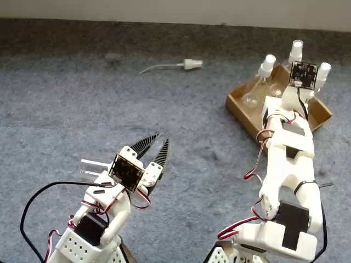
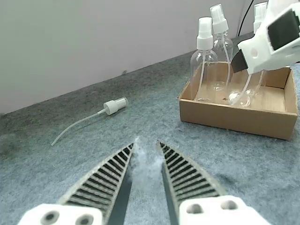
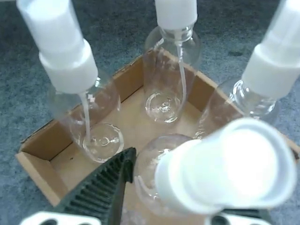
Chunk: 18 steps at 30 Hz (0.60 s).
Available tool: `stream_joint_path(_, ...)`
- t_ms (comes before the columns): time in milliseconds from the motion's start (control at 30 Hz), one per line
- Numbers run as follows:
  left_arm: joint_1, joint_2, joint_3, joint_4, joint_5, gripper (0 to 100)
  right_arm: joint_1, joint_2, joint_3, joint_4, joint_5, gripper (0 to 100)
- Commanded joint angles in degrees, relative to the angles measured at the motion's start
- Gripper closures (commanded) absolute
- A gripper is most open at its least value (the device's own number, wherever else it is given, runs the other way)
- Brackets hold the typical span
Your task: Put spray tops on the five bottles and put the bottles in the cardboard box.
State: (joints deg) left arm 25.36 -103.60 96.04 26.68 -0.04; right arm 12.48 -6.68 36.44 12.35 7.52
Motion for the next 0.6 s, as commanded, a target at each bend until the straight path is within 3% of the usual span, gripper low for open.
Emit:
stream_joint_path(0,-0.48,0.22,1.10,0.09,-0.35,97,-2.51,-0.31,-3.56,0.04,0.53,79.6)
stream_joint_path(567,-0.48,0.22,1.10,0.09,-0.35,97,-3.21,-0.22,-5.67,0.22,0.53,79.6)
